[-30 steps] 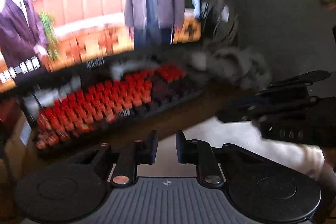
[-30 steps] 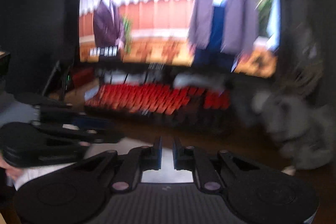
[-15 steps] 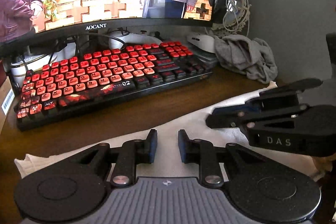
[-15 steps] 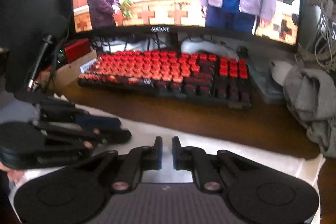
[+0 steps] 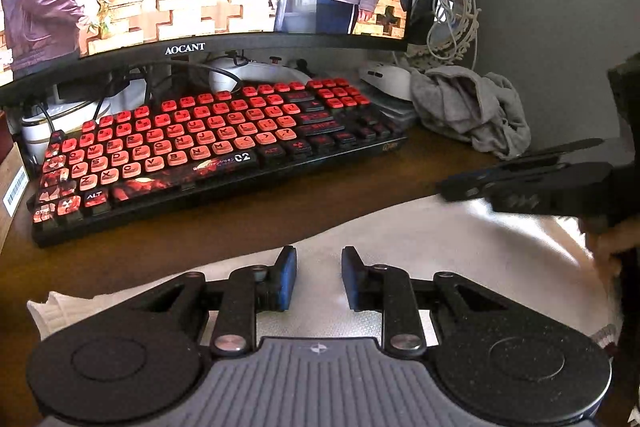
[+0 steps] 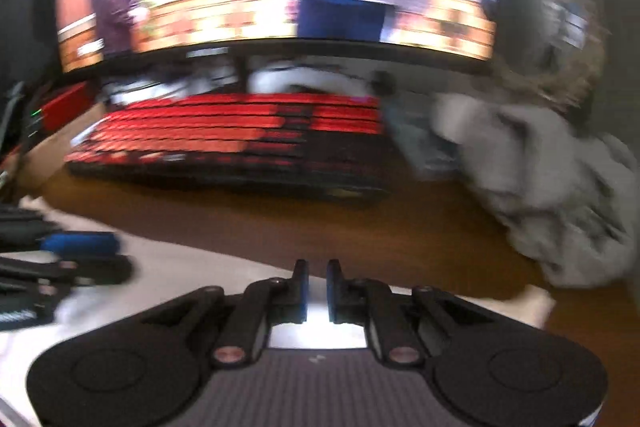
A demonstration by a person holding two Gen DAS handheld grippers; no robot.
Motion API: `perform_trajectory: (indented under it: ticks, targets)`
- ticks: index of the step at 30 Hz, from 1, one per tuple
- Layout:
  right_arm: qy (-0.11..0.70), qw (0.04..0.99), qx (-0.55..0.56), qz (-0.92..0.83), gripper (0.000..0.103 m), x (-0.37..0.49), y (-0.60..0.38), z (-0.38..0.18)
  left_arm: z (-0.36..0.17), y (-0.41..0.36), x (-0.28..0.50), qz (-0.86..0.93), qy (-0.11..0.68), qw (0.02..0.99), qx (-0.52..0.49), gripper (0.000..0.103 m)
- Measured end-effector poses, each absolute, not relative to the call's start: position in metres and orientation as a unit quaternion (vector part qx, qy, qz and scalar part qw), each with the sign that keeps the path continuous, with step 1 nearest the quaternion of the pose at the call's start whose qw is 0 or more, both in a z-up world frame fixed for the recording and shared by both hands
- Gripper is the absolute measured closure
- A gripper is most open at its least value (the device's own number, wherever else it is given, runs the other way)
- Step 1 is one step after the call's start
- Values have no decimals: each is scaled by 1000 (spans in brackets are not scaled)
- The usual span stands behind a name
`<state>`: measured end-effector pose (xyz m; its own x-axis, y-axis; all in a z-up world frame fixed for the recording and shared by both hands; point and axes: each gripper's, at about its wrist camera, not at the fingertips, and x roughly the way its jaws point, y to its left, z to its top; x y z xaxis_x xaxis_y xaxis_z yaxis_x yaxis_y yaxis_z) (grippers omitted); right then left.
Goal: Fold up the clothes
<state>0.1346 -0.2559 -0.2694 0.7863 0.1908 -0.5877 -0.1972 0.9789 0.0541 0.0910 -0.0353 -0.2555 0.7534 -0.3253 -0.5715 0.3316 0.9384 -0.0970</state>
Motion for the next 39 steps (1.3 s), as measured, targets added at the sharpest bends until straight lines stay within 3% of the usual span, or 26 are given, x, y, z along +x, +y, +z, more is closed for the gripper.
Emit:
perform_trajectory:
  ticks: [7,9,21,30,39]
  targets:
    - [305,950,36,61,102,130,-296,-273,-256,-35,91,-176,305,936,4,77]
    - [304,950,36,63,96,130,-287,-271,-256,-36,91,-175,304,936,7,76]
    - [301,928,4,221,95,124,-171,-262,-251,-19,92,-141,303,942,-6,76]
    - [301,927,27,224,95,125,-180,-264,-254,50,93,-68,319,945,-30,75]
    - [297,921,0,254,90,104,-164,-259,-231,47,65,-86,290,952,-52,76]
